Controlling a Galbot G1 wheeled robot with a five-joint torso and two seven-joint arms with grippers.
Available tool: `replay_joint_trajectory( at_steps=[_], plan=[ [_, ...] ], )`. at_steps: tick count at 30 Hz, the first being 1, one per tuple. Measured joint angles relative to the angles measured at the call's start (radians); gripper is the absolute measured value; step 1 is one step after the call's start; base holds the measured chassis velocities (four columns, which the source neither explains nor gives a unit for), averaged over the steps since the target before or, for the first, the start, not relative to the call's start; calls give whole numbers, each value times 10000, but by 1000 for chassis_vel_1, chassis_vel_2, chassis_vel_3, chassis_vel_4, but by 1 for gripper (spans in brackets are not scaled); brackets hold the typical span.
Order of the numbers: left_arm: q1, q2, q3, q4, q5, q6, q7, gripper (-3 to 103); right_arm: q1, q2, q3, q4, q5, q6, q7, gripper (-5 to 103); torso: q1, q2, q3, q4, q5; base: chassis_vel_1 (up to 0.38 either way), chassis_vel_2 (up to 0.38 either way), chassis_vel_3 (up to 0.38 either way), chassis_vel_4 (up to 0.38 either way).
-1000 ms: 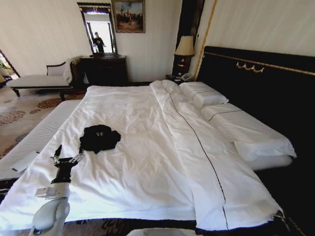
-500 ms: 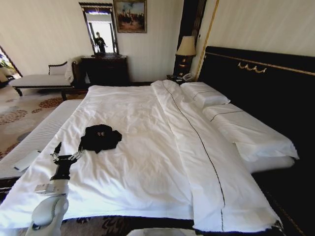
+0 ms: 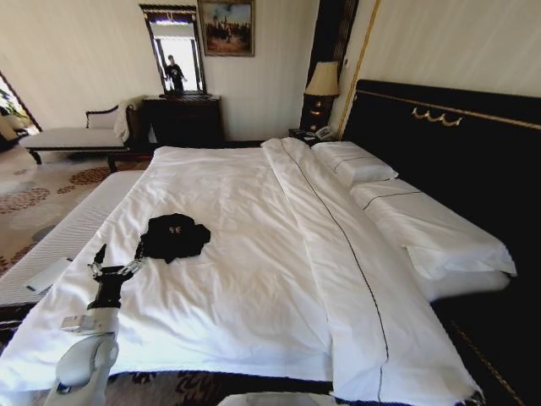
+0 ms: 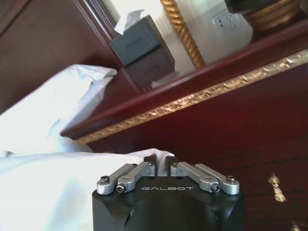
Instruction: Fold the clothes on the bed.
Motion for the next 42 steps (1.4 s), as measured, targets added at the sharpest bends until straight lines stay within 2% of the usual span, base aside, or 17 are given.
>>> replay_joint_trajectory(
  at_steps=[3,4,5,7,9,16,19,22,24,26,31,35,36,39,40,41,42],
  plan=[
    [29,9,-38,-4,-14,-23,2,100,-60,-20,36,512,47,-31,108,22,-1,0,0,11,-1,0,0,0,0],
    [29,9,-38,-4,-14,-23,2,100,-60,-20,36,512,47,-31,108,22,-1,0,0,11,-1,0,0,0,0],
    [35,9,-45,-4,-16,-30,2,100,-91,-22,47,701,52,-48,144,27,-1,0,0,22,-2,0,0,0,0],
    [36,9,-48,-3,-16,-37,3,100,-172,-10,55,1181,54,-96,212,38,-1,0,0,23,-2,0,0,0,0],
    [36,6,-47,-3,-16,-37,4,100,-214,7,57,1460,54,-130,265,38,0,0,0,23,-2,0,0,0,0],
    [41,-3,-32,-47,-18,-38,8,100,-433,74,127,3104,-190,-419,1143,71,-1,0,-1,26,-2,0,0,0,0],
    [68,6,-65,-78,-34,-38,8,100,-515,40,290,3642,-616,-440,1516,77,0,-1,-1,25,1,0,0,0,0],
    [120,5,-108,-111,-53,-39,8,100,-729,-88,718,4866,-424,-534,1857,93,0,0,-1,26,-2,0,0,0,0],
    [134,2,-120,-116,-54,-42,8,100,-763,-126,842,5174,-283,-585,1955,93,0,0,-1,26,-3,0,0,0,0],
    [160,-16,-137,-128,-54,-53,8,100,-813,-202,1029,5690,-117,-672,2137,99,0,0,-1,26,-4,0,0,0,0],
    [198,-70,-155,-217,-55,-62,9,100,-919,-267,1208,6407,-106,-920,2736,100,0,0,-1,27,-2,0,0,0,0],
    [179,-79,-164,-277,-77,-63,8,100,-1207,-113,1313,6879,-427,-1334,4049,100,1,0,-1,26,0,0,0,0,0],
    [179,-79,-164,-277,-77,-63,8,100,-1207,-113,1313,6879,-427,-1334,4049,100,1,0,-1,26,0,0,0,0,0],
    [140,-92,-155,-281,-98,-63,8,100,-1439,-58,1544,7405,-173,-1900,5925,100,0,0,-1,25,-4,0,0,0,0],
    [120,-102,-133,-281,-100,-63,8,100,-1486,-54,1612,7627,-27,-2209,6858,100,0,0,-2,23,-5,0,0,0,0],
    [120,-102,-133,-281,-100,-63,8,100,-1486,-54,1612,7627,-27,-2209,6858,100,0,0,-2,23,-5,0,0,0,0],
    [102,-115,-112,-281,-104,-63,8,100,-1501,-57,1651,7813,103,-2527,7749,100,0,0,-2,22,-5,0,0,0,0]
  ],
)
